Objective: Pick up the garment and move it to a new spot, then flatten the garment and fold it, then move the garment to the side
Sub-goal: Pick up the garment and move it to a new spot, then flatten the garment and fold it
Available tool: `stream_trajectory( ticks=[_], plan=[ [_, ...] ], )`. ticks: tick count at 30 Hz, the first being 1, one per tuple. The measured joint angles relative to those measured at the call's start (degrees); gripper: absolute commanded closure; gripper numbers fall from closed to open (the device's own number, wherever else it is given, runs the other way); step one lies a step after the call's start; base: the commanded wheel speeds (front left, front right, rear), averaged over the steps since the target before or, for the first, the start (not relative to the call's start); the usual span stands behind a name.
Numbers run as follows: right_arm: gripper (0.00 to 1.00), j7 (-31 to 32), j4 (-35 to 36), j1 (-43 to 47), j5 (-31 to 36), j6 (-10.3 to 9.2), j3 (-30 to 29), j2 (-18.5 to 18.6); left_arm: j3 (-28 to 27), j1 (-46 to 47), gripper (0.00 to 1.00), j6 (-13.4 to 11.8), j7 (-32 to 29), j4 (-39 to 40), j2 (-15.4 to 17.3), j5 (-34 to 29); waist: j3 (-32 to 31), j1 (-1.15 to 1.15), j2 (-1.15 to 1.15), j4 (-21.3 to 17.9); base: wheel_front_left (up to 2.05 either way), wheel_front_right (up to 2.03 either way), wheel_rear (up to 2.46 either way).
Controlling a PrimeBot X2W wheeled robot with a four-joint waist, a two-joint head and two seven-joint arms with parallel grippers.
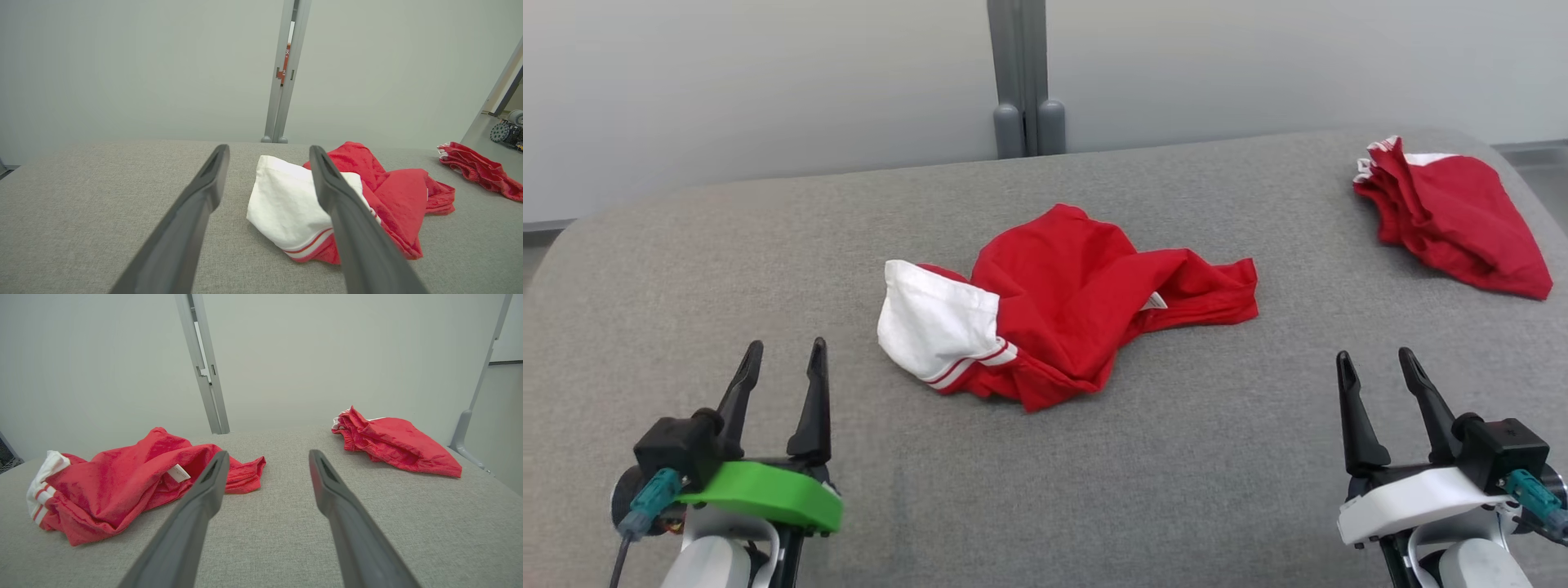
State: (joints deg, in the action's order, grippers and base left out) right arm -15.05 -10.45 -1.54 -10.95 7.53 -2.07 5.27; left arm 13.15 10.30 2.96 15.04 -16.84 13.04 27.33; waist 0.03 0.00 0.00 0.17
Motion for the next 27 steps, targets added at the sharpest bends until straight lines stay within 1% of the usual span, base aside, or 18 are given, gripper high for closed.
stream_trajectory(
  ticks=[5, 11, 16, 22, 27],
  plan=[
    [0.00, 0.0, 0.3, 0.1, 0.0, 0.00, 0.4, -0.3, -2.9, -4.4, 0.00, 0.1, 0.0, 2.5, 0.4, -1.8, -1.1, 0.00, 0.00, 2.8, 0.00, 0.00, 0.00],
    [0.00, 0.0, 0.3, 0.2, 0.0, 0.00, 1.7, -0.5, -6.7, -9.3, 0.00, 0.2, 0.0, 4.0, -0.1, -2.9, -2.0, 0.00, 0.00, 4.8, 0.00, 0.00, 0.00],
    [0.00, 0.0, 0.2, 0.9, 0.0, 0.00, 3.8, -0.6, -9.4, -12.3, 0.00, 1.3, 0.0, 4.6, -1.2, -4.4, -2.4, 0.00, 0.00, 5.0, 0.00, 0.00, 0.00],
    [0.00, 0.0, 0.1, 1.4, 0.0, 0.00, 6.1, -0.6, -11.8, -12.7, 0.00, 2.3, 0.0, 4.4, -3.1, -6.4, -2.6, 0.00, 0.00, 4.9, 0.00, 0.00, 0.00],
    [0.00, 0.0, 0.1, 2.2, 0.0, 0.00, 7.2, -0.8, -12.7, -12.6, 0.00, 2.9, 0.0, 4.3, -4.6, -7.9, -2.7, 0.00, 0.00, 4.7, 0.00, 0.00, 0.00]
  ],
)
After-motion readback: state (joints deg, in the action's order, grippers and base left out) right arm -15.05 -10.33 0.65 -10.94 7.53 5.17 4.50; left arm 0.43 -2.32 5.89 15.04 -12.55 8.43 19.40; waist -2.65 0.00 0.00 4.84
